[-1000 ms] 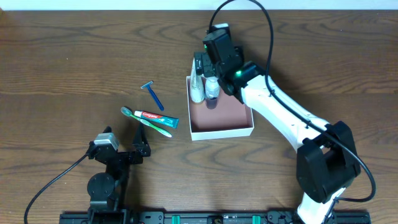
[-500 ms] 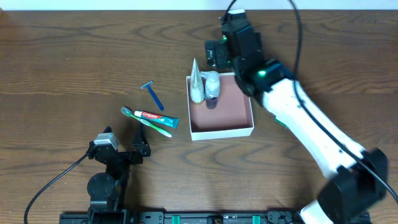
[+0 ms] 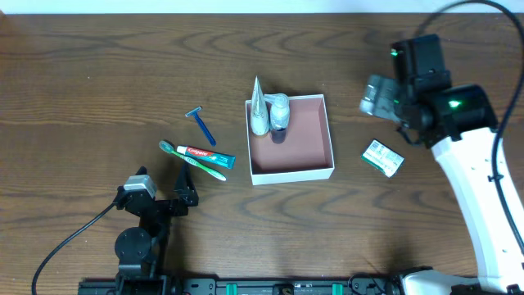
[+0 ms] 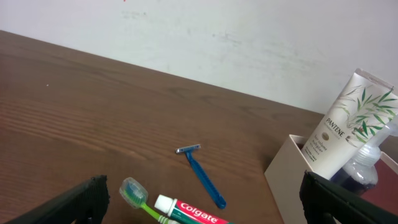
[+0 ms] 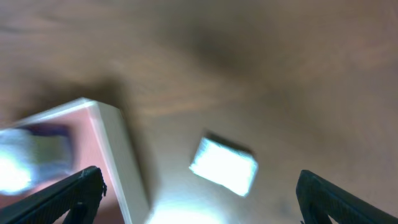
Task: Pack container
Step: 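Open the right gripper and move it to the green soap bar, then grasp the green Dettol soap bar with the right gripper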
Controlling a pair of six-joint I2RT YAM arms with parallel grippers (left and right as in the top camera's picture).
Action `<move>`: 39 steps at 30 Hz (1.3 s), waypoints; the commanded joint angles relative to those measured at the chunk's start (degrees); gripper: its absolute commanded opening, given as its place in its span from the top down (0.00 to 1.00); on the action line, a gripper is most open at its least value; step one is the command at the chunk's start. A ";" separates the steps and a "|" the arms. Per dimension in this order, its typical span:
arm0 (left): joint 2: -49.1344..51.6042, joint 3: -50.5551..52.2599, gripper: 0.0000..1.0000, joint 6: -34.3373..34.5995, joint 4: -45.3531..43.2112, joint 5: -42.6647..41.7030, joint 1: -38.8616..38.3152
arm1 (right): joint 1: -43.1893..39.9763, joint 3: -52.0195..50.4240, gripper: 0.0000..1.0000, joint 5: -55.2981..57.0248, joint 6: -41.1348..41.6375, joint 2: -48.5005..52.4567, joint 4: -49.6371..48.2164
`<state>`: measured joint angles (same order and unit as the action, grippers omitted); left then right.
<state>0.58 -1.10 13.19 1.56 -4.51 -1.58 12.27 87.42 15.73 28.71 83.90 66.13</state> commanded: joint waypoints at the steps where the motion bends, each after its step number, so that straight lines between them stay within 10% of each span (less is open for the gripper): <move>1: -0.35 0.87 0.02 -0.92 2.08 -0.87 0.24 | -2.25 -3.45 0.01 0.04 7.91 0.09 1.75; 24: -0.35 0.87 0.02 -0.92 2.08 -0.87 0.24 | -3.98 -39.47 0.01 -5.20 20.11 0.13 -29.79; 39: -0.35 0.87 0.02 -0.92 2.08 -0.87 0.24 | -6.10 -45.27 0.01 -6.80 5.42 3.26 -47.04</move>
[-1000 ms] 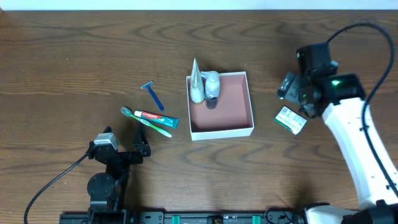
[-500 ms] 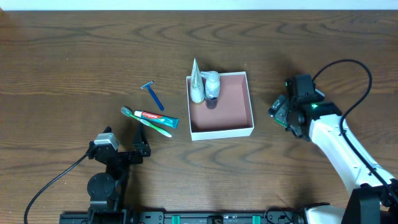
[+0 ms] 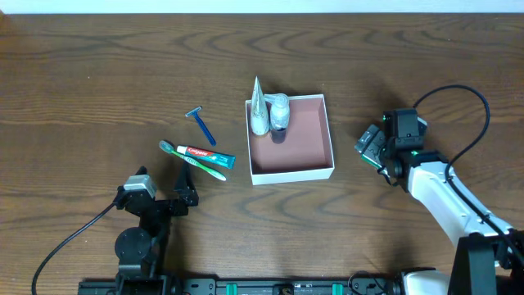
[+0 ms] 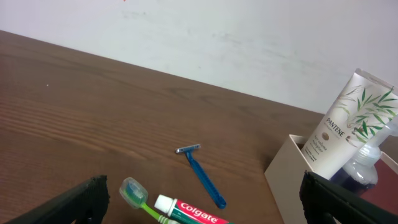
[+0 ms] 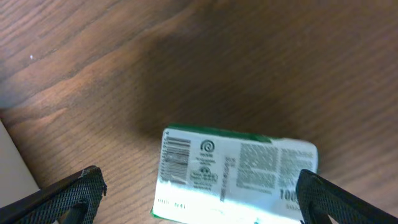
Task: Pack container
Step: 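Grasp the green Dettol soap bar with the right gripper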
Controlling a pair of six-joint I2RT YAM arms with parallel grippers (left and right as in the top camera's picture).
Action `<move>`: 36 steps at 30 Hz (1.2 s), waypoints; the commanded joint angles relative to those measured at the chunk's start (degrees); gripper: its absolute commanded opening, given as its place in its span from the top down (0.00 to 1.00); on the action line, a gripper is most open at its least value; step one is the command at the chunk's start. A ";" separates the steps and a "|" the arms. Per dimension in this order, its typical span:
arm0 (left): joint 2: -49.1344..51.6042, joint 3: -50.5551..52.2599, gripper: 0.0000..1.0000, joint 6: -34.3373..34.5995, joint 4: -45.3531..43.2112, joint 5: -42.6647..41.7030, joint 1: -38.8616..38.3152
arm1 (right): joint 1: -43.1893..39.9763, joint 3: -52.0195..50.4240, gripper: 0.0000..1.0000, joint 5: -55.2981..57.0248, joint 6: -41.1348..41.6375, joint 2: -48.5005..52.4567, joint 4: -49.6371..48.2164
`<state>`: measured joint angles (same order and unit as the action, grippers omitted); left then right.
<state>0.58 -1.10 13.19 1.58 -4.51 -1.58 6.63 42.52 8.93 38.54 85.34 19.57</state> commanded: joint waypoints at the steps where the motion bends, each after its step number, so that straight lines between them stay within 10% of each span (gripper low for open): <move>1: -0.35 0.87 0.02 -0.92 2.05 -0.87 0.24 | -0.48 -0.37 0.01 0.02 -4.87 2.54 -0.55; 36: -0.35 0.87 0.02 -0.92 2.05 -0.87 0.24 | -0.35 -0.37 0.15 -3.65 -9.86 7.67 7.54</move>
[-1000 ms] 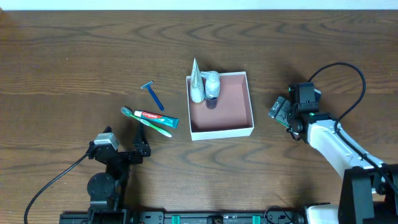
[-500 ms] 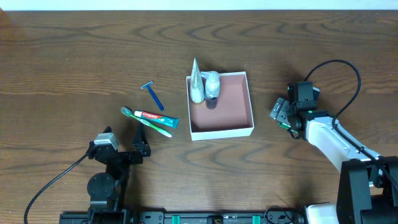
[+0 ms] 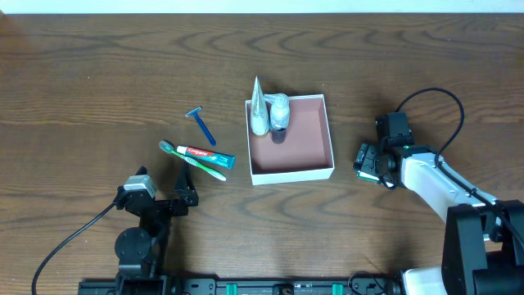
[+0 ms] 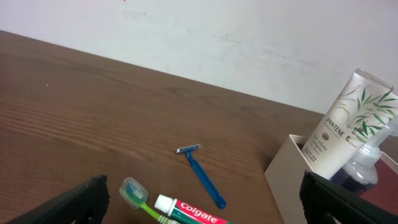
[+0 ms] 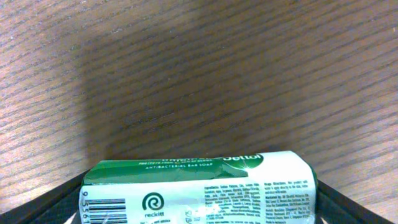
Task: Pack container
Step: 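Grasp the green Dettol soap bar with the right gripper, then carry the soap bar into the box and release it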
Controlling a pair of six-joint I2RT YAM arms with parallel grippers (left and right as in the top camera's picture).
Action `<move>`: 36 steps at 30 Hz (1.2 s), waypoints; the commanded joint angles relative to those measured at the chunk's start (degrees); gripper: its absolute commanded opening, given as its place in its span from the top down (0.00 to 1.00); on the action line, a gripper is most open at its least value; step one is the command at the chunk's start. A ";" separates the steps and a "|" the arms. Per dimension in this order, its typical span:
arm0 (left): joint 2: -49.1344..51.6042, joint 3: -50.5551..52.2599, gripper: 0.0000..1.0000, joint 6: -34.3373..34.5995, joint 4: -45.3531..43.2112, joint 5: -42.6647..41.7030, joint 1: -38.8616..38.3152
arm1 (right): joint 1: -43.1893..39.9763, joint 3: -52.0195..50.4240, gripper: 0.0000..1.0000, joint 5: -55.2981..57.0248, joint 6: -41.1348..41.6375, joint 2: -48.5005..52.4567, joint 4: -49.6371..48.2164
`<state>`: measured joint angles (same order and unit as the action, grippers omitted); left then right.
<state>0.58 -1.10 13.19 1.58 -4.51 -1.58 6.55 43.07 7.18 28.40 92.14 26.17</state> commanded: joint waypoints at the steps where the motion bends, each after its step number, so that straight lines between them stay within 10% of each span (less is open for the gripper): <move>1: -0.35 0.87 0.02 -0.92 2.05 -0.87 0.24 | -0.26 -0.92 0.16 -1.88 0.28 0.87 0.81; 36: -0.35 0.87 0.02 -0.92 2.05 -0.87 0.24 | 9.05 32.65 0.20 -13.60 -6.16 -1.75 5.68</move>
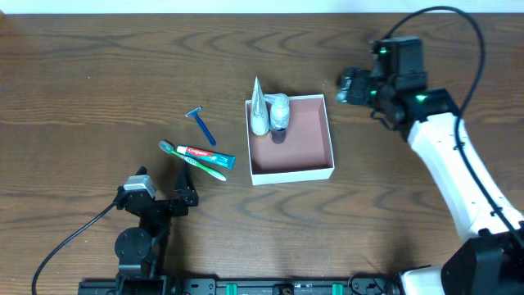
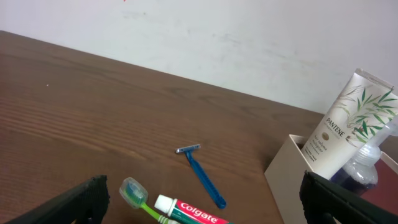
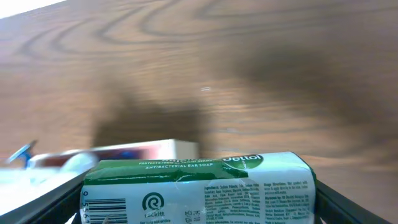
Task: Pack container
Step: 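Carry the soap bar into the box and release it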
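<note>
A green-and-white Dettol soap bar fills the bottom of the right wrist view, and my right gripper is shut on it. It hangs in the air just right of the far right corner of the white box, which has a pink floor. A Pantene tube and a pump bottle stand in the box's far left corner. Left of the box lie a blue razor, a Colgate toothpaste and a green toothbrush. My left gripper rests open near the front edge, behind the toothpaste.
The dark wooden table stretches round the box on all sides. A white wall stands beyond its far edge. My right arm reaches in from the front right corner.
My right gripper was down on the table right of the box, shut round the soap. Now it holds the soap in the air near the box's far right corner. The left arm is unchanged.
The soap lay on the table right of the box with my right gripper high above it. Then the gripper was low over the soap, then closed on it on the table. Now the soap is off the table, beside the box's far right corner.
</note>
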Controlling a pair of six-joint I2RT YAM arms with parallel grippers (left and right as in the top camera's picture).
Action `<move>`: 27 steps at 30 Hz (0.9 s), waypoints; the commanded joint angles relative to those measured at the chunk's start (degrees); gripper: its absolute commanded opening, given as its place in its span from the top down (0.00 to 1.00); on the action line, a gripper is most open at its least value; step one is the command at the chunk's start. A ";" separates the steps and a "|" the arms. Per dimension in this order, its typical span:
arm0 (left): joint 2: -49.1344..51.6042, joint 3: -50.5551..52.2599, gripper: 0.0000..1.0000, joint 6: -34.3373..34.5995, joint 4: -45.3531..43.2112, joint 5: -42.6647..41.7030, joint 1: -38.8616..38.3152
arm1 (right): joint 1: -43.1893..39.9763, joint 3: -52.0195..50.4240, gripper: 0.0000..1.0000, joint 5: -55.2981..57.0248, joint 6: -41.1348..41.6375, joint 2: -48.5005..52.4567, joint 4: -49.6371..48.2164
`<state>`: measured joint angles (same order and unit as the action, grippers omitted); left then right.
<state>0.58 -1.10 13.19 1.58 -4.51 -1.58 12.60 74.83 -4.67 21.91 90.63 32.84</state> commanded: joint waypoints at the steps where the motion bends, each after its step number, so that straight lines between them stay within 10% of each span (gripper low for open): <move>1: -0.35 0.87 0.02 -0.92 2.05 -0.87 0.24 | 4.09 0.90 0.20 -1.18 0.33 0.00 -1.36; 27: -0.35 0.87 0.02 -0.92 2.05 -0.87 0.24 | 11.41 0.87 0.19 2.71 0.76 12.63 -8.87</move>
<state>0.58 -1.10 13.19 1.58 -4.54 -1.58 23.24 74.83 -2.57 22.11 102.74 24.36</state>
